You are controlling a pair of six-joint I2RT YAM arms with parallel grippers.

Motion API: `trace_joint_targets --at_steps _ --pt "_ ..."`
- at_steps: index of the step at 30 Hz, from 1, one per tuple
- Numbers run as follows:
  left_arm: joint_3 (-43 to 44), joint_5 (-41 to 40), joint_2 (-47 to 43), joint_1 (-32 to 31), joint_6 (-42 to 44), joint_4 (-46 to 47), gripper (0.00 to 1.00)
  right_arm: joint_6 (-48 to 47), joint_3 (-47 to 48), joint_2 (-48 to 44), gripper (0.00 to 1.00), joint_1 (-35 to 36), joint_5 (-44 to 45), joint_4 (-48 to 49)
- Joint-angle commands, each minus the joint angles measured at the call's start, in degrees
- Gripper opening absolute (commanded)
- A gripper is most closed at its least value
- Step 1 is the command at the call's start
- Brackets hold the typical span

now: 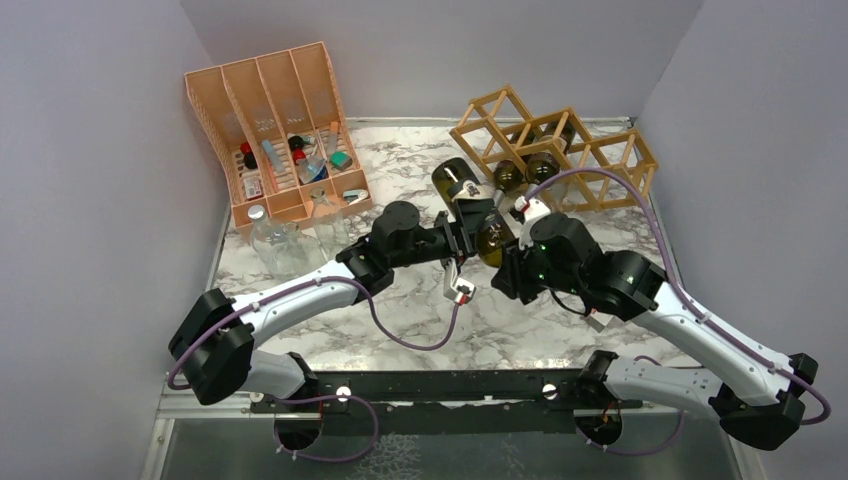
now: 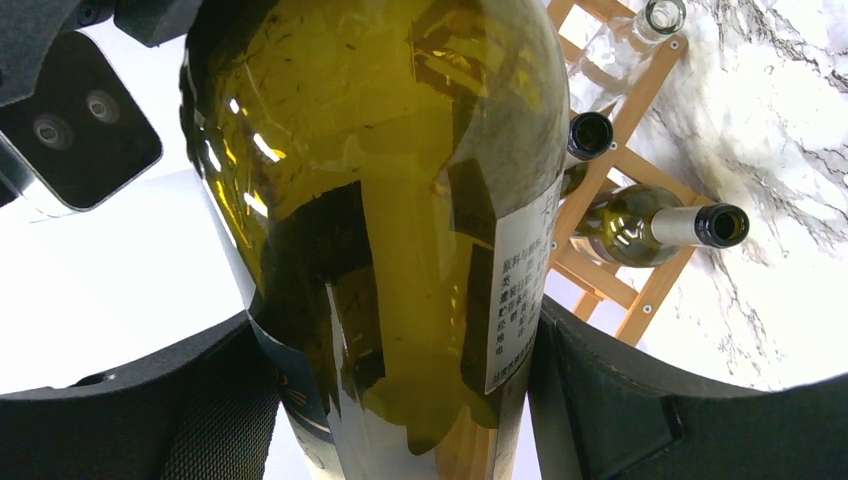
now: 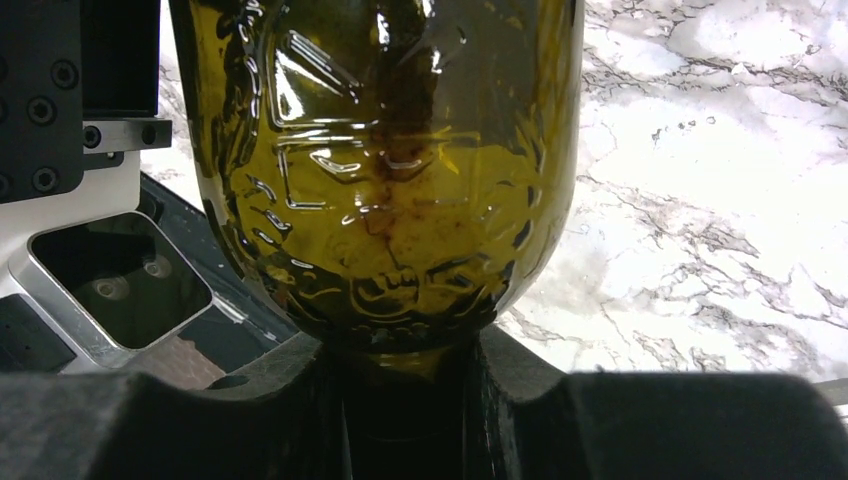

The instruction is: Put the wine bottle on the wine rack

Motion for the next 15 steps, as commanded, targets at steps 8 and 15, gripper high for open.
trace_joint_targets --at_steps 8,15 --pt "1.5 -1.6 -3.2 -0.5 -4.9 7.7 0.99 5.2 2.7 -4.3 0.01 -0.3 15.7 2.6" --pt "0.1 -3.9 -5.2 -0.5 -20.1 11.2 0.99 15.3 3.5 -4.5 0.01 -0.3 30.9 -5.6"
